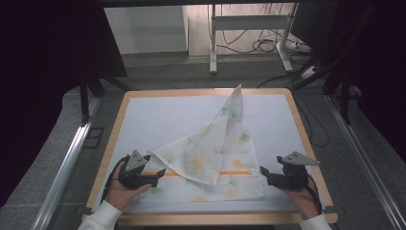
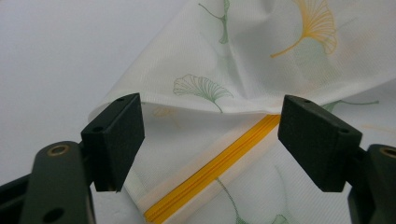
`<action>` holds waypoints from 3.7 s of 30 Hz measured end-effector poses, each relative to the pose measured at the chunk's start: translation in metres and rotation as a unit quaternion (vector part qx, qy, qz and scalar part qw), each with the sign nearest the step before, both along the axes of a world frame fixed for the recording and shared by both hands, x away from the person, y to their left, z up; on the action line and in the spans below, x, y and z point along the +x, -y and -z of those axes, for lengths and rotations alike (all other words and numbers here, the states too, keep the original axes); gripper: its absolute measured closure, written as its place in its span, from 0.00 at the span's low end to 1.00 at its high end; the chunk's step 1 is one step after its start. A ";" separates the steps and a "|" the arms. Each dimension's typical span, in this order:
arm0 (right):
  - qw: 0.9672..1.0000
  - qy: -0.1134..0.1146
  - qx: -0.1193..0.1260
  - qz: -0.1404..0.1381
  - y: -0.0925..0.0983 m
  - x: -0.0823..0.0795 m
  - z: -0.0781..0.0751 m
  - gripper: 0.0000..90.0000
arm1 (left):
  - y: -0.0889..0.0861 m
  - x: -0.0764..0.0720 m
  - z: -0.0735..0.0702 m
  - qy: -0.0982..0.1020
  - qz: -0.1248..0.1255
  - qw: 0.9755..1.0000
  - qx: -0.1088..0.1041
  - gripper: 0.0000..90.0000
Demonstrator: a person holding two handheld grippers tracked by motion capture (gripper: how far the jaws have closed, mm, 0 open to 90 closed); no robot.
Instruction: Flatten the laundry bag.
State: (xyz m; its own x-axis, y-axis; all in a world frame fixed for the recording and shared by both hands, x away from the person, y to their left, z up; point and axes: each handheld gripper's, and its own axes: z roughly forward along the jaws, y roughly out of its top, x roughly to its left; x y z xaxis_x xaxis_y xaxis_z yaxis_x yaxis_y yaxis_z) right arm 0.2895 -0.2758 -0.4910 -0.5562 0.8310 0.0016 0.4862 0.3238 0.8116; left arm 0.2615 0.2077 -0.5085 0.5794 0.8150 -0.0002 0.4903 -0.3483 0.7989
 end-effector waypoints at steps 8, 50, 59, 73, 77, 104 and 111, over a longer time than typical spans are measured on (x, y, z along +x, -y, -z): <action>1.000 0.007 0.018 -0.013 0.002 -0.001 -0.003 0.40 | 0.004 0.004 -0.001 -0.007 -0.004 1.000 -0.016 0.25; 0.993 -0.033 -0.005 -0.117 -0.030 -0.003 0.005 0.99 | 0.045 -0.010 -0.008 0.014 0.071 0.997 -0.024 0.26; 0.991 -0.052 -0.004 -0.125 -0.037 -0.002 0.013 0.98 | 0.080 -0.015 -0.004 0.031 0.113 0.993 0.004 0.25; 0.990 -0.064 -0.010 -0.123 -0.043 -0.002 0.017 0.96 | 0.138 -0.023 0.005 0.027 0.152 0.988 0.020 0.08; 0.990 -0.065 -0.010 -0.122 -0.043 -0.003 0.017 0.96 | 0.152 -0.021 0.011 0.027 0.142 0.989 0.036 0.05; 0.991 -0.059 -0.010 -0.118 -0.040 -0.003 0.015 0.94 | 0.158 -0.002 0.018 0.023 0.094 0.995 0.037 0.80; 0.991 -0.059 -0.008 -0.119 -0.041 -0.004 0.015 0.93 | 0.152 0.003 0.018 0.007 0.103 0.994 0.033 0.96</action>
State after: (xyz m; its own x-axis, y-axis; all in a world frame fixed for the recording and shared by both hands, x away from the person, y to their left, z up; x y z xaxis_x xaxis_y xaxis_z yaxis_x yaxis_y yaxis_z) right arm 0.2857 -0.2352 -0.5059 -0.7330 0.6770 0.0662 0.4864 0.4536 0.7468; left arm 0.2646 0.0554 -0.5261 0.7334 0.6772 0.0594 0.3918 -0.4925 0.7771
